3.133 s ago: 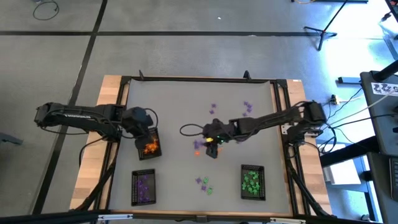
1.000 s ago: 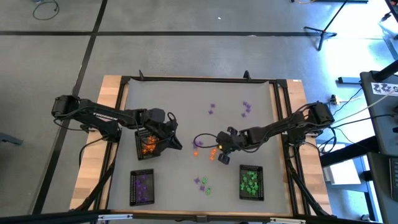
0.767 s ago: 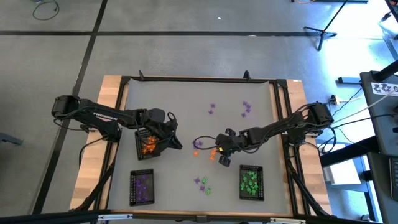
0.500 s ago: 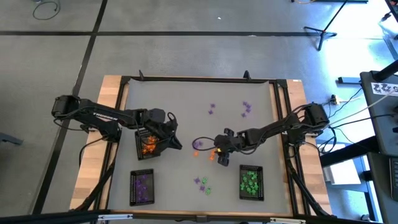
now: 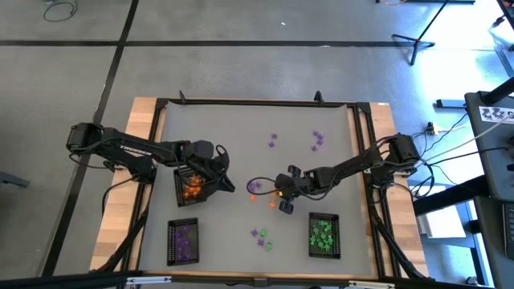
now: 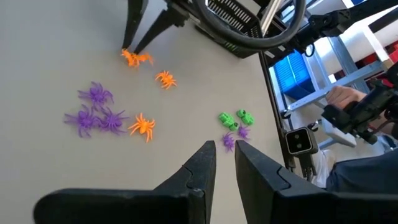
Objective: Sort Halloween decoration
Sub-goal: Put the orange spider toy into the top black basket
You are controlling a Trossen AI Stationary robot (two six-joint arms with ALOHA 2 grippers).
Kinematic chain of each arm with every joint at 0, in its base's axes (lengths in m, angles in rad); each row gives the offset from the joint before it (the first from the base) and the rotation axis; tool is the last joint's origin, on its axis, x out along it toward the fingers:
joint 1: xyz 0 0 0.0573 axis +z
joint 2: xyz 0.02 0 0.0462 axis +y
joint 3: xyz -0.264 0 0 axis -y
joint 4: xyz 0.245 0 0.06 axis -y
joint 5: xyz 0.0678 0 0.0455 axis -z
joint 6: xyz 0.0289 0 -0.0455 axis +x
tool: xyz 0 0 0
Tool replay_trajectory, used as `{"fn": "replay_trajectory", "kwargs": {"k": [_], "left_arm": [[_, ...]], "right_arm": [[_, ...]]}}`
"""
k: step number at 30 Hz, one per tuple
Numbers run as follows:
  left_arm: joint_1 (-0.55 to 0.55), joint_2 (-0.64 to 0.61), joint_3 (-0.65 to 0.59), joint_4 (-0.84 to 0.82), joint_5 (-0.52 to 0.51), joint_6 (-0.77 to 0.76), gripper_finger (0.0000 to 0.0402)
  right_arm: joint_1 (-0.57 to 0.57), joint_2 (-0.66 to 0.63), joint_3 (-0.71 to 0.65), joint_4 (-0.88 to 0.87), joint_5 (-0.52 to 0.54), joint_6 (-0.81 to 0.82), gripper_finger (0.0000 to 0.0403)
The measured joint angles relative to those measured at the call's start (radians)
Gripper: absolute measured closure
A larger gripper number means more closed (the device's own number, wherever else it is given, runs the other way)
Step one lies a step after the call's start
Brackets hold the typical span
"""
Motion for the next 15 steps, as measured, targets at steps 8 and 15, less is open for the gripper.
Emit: {"fn": "replay_trajectory", "kwargs": {"k": [8, 15], "left_arm": [[0.0, 0.0, 0.0, -0.002, 0.0, -0.003, 0.0347], [0.0, 0.0, 0.0, -0.003, 0.0, -0.003, 0.0347]], "right_arm": [[0.0, -0.044, -0.006, -0.027, 0.015, -0.003, 0.0384], [0.0, -0.086, -0.007, -0.018, 0.054, -0.002, 0.0397]]}}
